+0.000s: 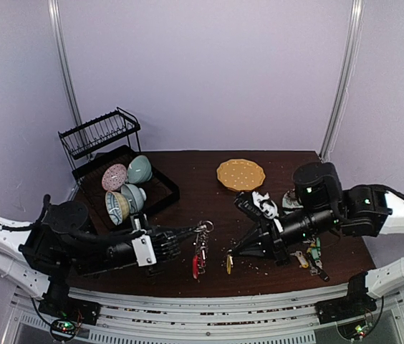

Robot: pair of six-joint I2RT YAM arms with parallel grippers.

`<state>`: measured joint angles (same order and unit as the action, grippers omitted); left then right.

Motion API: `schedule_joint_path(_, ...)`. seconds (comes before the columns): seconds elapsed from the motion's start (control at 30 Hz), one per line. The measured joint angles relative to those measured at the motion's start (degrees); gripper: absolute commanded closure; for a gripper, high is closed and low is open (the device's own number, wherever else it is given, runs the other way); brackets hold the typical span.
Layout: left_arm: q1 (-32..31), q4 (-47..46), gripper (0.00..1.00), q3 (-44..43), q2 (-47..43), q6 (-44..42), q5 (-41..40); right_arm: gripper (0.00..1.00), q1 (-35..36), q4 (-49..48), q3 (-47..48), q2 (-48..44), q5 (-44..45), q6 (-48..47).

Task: Put the keys on the keyring

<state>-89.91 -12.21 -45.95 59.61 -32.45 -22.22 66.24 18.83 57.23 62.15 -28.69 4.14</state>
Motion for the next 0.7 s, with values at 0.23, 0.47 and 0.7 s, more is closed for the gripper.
schedule_joint_path(0.23, 1.9, -2.2, 1.00, 3.4, -4.1, 5.6, -0.8, 1.00, -2.2, -9.6, -13.6, 6.3, 3.7, 8.4)
schedule_joint_path(0.47, 2.9, -10.0, 1.00, 11.3, -10.7, 8.5, 7.3, 1.00, -5.4, -18.9, -18.8, 16.3, 4.3, 16.2)
schedule_joint_path(0.7, 2.9, -15.6, 1.00, 19.8, -18.9, -1.2, 17.5, 1.00, -5.4, -22.1, -18.6, 15.0, 0.4, 16.2)
